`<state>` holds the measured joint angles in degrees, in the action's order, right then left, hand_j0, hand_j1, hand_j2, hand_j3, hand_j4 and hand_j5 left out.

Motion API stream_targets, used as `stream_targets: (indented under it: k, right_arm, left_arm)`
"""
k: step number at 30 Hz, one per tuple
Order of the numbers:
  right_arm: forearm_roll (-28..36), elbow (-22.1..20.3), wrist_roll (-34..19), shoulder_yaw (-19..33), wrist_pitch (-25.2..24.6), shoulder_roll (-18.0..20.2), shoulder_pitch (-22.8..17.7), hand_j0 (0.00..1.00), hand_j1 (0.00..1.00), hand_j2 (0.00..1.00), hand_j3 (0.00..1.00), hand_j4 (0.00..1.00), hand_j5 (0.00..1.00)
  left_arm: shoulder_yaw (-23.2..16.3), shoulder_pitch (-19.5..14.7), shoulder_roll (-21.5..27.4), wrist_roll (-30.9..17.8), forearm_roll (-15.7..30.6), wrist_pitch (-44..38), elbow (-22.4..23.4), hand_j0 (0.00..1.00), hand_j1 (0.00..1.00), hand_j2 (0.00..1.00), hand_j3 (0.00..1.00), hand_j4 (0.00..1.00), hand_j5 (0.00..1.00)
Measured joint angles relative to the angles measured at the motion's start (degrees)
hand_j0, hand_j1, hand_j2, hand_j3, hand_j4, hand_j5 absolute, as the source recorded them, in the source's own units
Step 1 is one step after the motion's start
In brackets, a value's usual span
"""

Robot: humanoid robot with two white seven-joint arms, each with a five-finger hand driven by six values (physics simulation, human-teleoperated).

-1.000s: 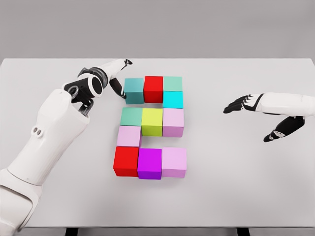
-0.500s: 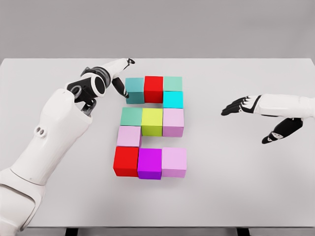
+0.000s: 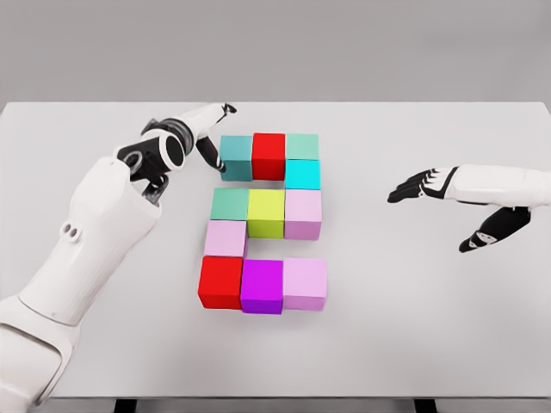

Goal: Assemble the squares on the desktop into the number 2

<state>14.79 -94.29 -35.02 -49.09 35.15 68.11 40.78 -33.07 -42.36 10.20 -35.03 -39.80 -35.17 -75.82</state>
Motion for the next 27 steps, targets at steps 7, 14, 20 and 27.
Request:
stream_targets:
  k: [7, 14, 20, 27]
  right_arm:
    - [0.04, 0.00, 0.00, 0.08, 0.00, 0.02, 0.17, 1.00, 1.00, 1.00, 1.00, 1.00, 1.00]
    - [0.08, -0.31, 0.00, 0.09, 0.00, 0.53, 0.18, 1.00, 1.00, 1.00, 1.00, 1.00, 1.00]
    - [0.08, -0.42, 0.00, 0.09, 0.00, 1.06, 0.09, 1.00, 1.00, 1.00, 1.00, 1.00, 1.00]
    - [0.06, -0.39, 0.00, 0.09, 0.01, 1.78, 0.09, 1.00, 1.00, 1.00, 1.00, 1.00, 1.00]
  left_arm:
    - [0.29, 0.35, 0.45, 0.00, 0.12, 0.00, -0.53, 0.99, 0.99, 0.99, 0.99, 0.99, 0.99]
    - [0.66, 1.49, 2.70, 0.00, 0.64, -0.02, -2.11, 0.99, 0.99, 0.99, 0.99, 0.99, 0.99]
    - [3.52, 5.62, 15.29, -0.01, 10.28, 15.81, -9.54, 1.00, 1.00, 1.00, 1.00, 1.00, 1.00]
    - [16.19, 21.53, 30.19, -0.02, 28.79, 57.03, -11.05, 1.00, 1.00, 1.00, 1.00, 1.00, 1.00]
